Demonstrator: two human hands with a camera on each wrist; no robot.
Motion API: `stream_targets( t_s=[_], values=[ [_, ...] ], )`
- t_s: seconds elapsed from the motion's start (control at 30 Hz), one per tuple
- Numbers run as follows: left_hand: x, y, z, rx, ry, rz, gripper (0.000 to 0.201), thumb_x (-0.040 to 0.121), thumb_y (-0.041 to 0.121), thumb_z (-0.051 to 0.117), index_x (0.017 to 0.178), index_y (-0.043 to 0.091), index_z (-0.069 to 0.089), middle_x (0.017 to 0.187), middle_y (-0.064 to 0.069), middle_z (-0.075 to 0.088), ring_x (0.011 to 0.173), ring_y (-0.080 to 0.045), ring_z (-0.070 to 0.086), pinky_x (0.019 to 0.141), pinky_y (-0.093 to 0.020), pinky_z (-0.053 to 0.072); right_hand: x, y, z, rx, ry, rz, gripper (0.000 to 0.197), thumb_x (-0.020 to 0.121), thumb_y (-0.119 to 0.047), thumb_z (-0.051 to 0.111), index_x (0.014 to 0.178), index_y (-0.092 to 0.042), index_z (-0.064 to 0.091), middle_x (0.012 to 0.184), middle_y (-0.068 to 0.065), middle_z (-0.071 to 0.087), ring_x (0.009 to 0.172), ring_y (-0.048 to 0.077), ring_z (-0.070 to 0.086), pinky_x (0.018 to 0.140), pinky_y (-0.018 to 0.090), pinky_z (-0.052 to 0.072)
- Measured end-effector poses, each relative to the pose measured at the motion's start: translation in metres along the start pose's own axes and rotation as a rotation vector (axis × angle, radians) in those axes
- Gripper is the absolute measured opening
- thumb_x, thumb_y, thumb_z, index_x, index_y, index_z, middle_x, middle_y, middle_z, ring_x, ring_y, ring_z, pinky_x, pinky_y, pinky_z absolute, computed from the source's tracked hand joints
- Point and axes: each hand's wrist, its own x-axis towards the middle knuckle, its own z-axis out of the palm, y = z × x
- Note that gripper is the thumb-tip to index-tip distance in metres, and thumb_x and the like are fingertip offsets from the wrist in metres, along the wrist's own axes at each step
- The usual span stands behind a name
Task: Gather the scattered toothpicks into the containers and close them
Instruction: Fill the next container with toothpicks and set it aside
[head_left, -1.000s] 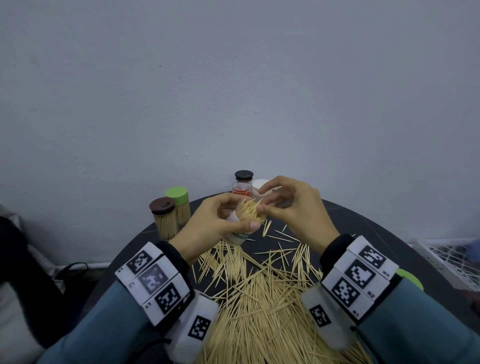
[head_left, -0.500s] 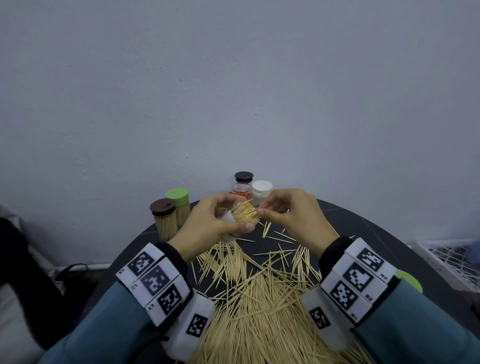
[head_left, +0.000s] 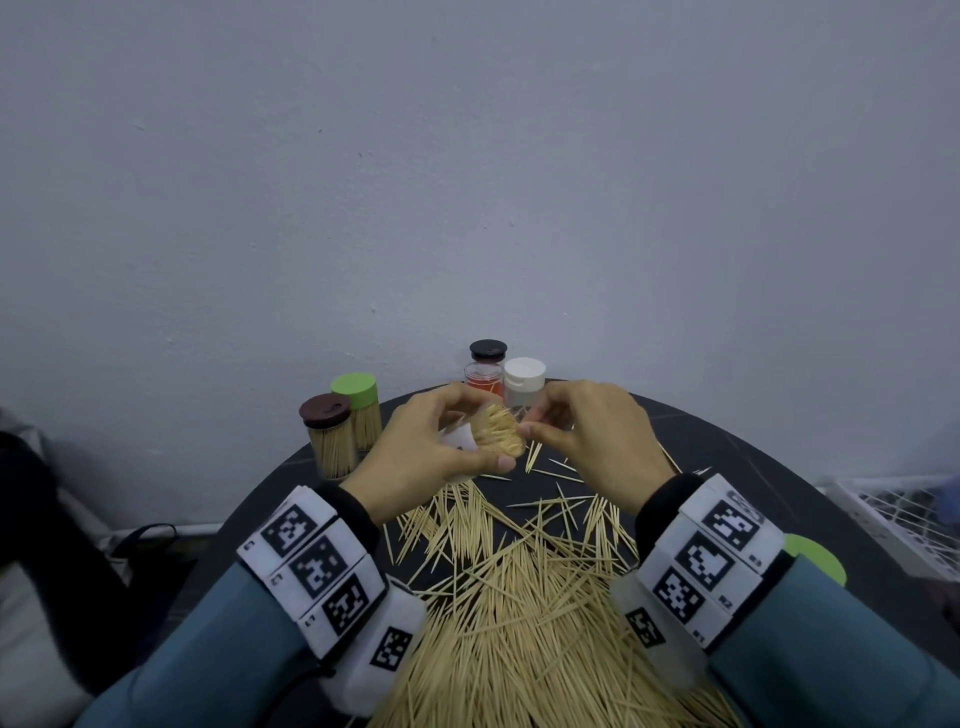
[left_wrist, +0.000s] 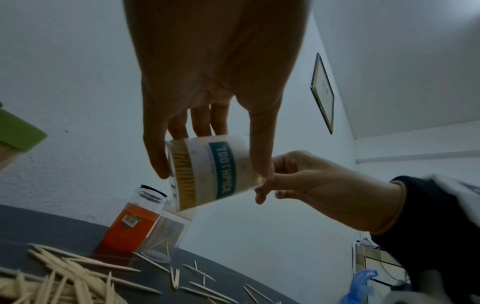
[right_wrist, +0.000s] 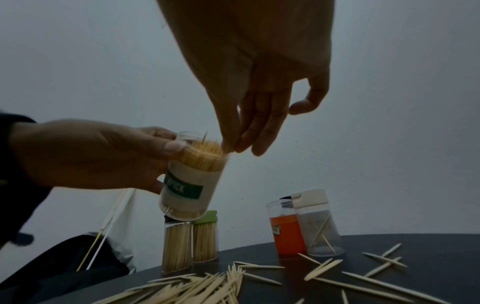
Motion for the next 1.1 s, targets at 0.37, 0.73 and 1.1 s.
stream_targets(
  t_s=[0.37, 0.73, 1.1],
  values=[
    [0.001, -0.003, -0.001, 0.012, -0.004, 0.001, 0.052, 0.065, 0.025, 0.085, 0.112, 0.027, 0.063, 0.113, 0.007, 0.065, 0.109, -0.005, 0.057, 0.096, -0.027, 0.045, 0.006, 0.003, 0.006, 0.232, -0.069, 0.002, 0.020, 0.075, -0.041, 0.072, 0.061, -0.034, 0.061, 0.063, -0.018, 0.061, 0.067, -0.001, 0.055, 0.087, 0.043, 0.045],
    [0.000, -0.002, 0.003, -0.010, -0.055, 0.001, 0.055, 0.064, 0.020, 0.086, 0.114, 0.024, 0.064, 0.110, 0.006, 0.066, 0.106, -0.006, 0.060, 0.093, -0.021, 0.047, 0.006, 0.007, 0.008, 0.282, -0.100, 0.058, 0.018, 0.066, -0.041, 0.079, 0.055, -0.034, 0.065, 0.058, -0.016, 0.065, 0.068, 0.002, 0.060, 0.089, 0.051, 0.045],
    [0.002, -0.004, 0.000, -0.011, -0.033, -0.024, 0.054, 0.064, 0.024, 0.086, 0.113, 0.027, 0.063, 0.111, 0.005, 0.066, 0.108, -0.013, 0.060, 0.098, -0.037, 0.048, 0.007, 0.003, -0.006, 0.406, -0.137, -0.030, 0.009, 0.072, -0.032, 0.077, 0.071, -0.026, 0.071, 0.062, -0.014, 0.063, 0.057, -0.008, 0.054, 0.056, 0.008, 0.040]
  ],
)
